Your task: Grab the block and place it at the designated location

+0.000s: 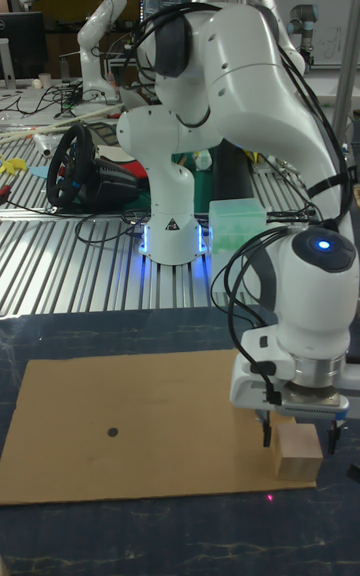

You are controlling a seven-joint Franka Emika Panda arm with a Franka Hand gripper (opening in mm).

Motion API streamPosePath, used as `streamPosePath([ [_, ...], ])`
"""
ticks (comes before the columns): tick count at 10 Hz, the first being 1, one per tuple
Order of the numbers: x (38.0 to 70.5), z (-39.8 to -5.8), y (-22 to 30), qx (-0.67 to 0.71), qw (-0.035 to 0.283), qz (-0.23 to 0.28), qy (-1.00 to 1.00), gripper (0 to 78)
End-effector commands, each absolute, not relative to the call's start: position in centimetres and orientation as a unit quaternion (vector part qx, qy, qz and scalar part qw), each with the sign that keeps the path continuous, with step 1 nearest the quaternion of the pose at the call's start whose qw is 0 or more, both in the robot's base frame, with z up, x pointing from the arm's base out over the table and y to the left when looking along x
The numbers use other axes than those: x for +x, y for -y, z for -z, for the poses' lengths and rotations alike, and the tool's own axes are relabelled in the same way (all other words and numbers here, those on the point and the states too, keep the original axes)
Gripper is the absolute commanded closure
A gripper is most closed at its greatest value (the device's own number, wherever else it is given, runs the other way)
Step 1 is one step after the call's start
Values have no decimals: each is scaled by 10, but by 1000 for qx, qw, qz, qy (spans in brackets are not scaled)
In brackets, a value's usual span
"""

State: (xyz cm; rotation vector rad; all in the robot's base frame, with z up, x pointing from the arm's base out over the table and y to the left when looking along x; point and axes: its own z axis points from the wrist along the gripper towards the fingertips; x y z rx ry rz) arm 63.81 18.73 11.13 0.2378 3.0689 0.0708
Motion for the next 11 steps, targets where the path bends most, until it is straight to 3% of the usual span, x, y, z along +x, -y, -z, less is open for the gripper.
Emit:
streamPosePath([
  [1, 639, -113, -188, 73, 33, -23, -996, 756],
  [9, 639, -113, -188, 73, 33, -23, -996, 756],
  [10, 640, -155, -191, 98, 18, -19, -995, 756],
  [11, 639, -159, -190, 101, 17, -19, -995, 756],
])
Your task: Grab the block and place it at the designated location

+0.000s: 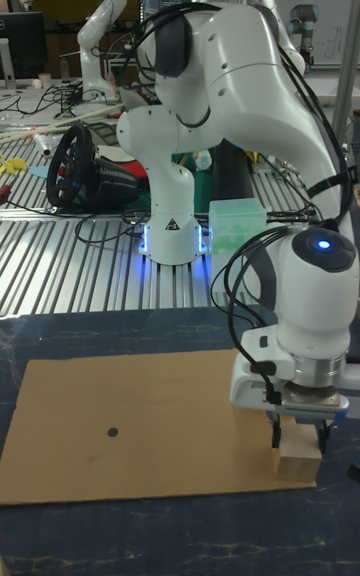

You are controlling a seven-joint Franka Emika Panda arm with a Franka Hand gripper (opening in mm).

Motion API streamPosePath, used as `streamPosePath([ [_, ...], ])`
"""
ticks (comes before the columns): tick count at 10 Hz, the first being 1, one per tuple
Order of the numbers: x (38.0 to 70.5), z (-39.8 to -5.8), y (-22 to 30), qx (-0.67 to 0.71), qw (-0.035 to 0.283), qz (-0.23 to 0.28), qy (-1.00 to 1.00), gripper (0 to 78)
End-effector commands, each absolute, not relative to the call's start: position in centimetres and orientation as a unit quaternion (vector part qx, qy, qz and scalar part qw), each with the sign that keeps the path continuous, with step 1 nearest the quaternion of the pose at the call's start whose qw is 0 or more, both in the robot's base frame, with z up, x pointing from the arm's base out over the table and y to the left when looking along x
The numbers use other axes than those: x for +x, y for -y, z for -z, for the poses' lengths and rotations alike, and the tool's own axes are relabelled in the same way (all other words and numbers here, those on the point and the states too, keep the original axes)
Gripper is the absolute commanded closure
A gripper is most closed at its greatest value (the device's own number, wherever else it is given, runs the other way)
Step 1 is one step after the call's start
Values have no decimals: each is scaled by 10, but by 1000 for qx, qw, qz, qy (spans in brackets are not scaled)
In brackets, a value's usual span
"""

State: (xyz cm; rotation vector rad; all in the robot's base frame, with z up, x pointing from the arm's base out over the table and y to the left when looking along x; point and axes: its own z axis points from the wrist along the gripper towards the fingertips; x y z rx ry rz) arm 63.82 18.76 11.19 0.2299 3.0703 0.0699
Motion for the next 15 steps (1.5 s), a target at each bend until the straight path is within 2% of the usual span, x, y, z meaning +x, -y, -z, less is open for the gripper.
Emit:
streamPosePath([
  [1, 639, -162, -190, 102, 16, -18, -995, 756],
  [5, 640, -165, -183, 98, 18, -18, -995, 756],
  [15, 622, -175, -112, 88, 25, -21, -996, 756],
])
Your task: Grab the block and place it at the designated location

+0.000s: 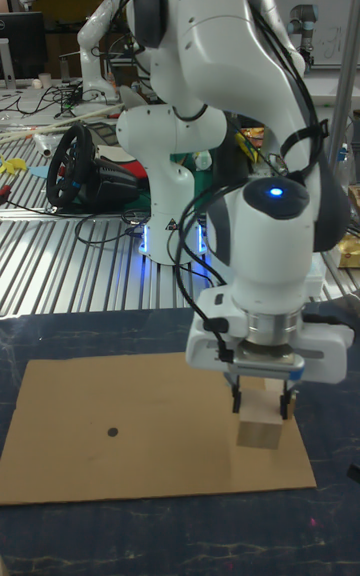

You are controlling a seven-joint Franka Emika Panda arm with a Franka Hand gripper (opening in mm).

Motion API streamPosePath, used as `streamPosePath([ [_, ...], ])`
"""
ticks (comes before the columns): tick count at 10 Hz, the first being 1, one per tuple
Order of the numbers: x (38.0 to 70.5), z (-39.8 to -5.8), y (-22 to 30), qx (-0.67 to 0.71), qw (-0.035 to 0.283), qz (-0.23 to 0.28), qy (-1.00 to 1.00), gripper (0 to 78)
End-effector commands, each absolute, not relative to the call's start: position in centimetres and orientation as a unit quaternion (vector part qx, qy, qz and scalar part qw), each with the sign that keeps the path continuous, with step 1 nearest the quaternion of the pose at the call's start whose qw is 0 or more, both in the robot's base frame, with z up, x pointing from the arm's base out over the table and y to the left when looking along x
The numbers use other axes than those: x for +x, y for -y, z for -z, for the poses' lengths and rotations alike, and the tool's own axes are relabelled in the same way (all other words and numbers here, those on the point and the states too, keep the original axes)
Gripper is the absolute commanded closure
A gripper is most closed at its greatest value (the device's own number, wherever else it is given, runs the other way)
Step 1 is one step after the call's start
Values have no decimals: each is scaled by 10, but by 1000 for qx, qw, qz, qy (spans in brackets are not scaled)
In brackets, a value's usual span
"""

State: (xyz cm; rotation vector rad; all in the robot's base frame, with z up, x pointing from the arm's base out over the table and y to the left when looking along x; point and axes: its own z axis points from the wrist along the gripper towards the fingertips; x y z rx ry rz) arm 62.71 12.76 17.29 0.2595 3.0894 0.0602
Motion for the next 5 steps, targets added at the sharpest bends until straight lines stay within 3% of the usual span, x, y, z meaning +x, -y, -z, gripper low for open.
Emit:
streamPosePath([
  [1, 620, -173, -106, 90, 26, -22, -995, 756],
  [5, 619, -171, -98, 109, 23, -29, -993, 756],
])
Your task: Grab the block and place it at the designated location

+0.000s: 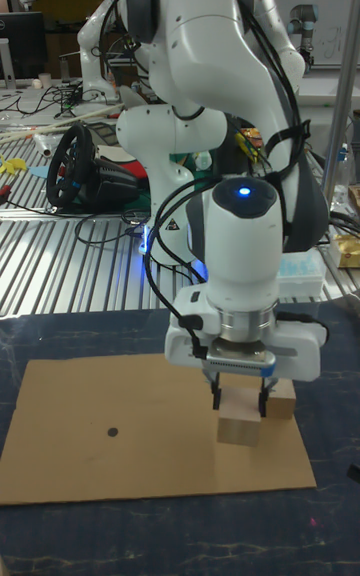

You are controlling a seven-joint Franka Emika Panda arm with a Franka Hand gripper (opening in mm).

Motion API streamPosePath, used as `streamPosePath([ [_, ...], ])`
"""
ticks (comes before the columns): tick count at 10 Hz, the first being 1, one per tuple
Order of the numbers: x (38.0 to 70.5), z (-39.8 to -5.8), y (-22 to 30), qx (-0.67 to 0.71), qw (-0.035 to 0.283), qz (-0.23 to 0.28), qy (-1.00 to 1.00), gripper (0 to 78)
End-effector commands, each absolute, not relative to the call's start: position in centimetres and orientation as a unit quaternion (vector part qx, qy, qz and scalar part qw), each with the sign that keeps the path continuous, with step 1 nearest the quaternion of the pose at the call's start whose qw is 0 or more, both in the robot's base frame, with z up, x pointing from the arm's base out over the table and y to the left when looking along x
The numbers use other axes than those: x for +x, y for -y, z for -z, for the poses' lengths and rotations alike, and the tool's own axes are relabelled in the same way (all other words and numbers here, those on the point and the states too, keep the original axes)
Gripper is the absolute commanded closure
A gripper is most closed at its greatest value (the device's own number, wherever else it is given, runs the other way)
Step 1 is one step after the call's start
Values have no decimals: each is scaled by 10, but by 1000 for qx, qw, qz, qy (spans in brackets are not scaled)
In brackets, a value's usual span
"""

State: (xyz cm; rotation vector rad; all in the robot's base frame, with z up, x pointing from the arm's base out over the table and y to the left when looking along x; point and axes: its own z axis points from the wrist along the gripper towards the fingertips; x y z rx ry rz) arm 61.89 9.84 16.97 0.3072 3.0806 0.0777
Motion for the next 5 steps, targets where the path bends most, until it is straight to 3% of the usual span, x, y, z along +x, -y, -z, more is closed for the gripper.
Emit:
streamPosePath([
  [1, 619, -171, -98, 110, 21, -29, -993, 756],
  [5, 619, -171, -98, 132, 23, -23, -991, 756],
])
